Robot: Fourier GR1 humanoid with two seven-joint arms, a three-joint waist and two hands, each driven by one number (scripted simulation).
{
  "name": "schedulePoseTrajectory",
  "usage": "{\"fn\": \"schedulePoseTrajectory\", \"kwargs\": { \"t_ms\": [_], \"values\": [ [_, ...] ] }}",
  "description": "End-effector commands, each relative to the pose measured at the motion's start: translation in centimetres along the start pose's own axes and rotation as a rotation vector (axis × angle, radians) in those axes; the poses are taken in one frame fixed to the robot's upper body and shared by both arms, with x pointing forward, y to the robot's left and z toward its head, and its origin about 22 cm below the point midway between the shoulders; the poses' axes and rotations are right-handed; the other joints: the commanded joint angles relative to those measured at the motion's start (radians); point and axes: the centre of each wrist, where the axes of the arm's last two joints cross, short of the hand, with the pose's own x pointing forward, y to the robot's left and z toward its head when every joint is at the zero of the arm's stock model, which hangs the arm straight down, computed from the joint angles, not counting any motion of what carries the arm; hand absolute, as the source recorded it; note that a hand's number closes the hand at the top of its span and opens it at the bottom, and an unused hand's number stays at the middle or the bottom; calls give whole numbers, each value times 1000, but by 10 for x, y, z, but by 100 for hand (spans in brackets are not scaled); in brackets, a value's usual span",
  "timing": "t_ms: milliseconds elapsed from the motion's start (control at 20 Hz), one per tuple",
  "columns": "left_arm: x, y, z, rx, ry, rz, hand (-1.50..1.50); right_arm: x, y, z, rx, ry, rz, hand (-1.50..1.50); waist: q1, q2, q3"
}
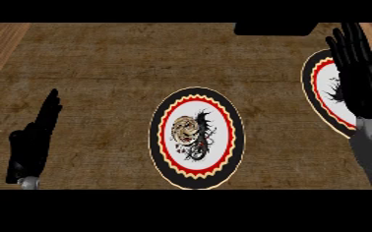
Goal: Pick the cupcake from the plate and place it in the plate
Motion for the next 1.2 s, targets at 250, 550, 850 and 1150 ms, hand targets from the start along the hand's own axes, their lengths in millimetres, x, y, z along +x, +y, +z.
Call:
{"fn": "schedulePoseTrajectory", "kwargs": {
  "t_ms": [250,550,850,1150],
  "values": [
    [30,-30,-26,-124,-44,149,0,-19,141,34,89,48,-141,150,-20,-10,-7],
    [13,-19,-33,-145,28,179,0,-80,142,97,-248,-17,122,-150,-41,-6,-5],
    [12,-27,-43,-155,4,177,0,-96,173,153,10,24,353,-150,-29,-11,-7],
    [25,-32,-49,-170,14,190,0,-55,172,146,73,106,467,-150,-27,-13,-7]
  ]
}}
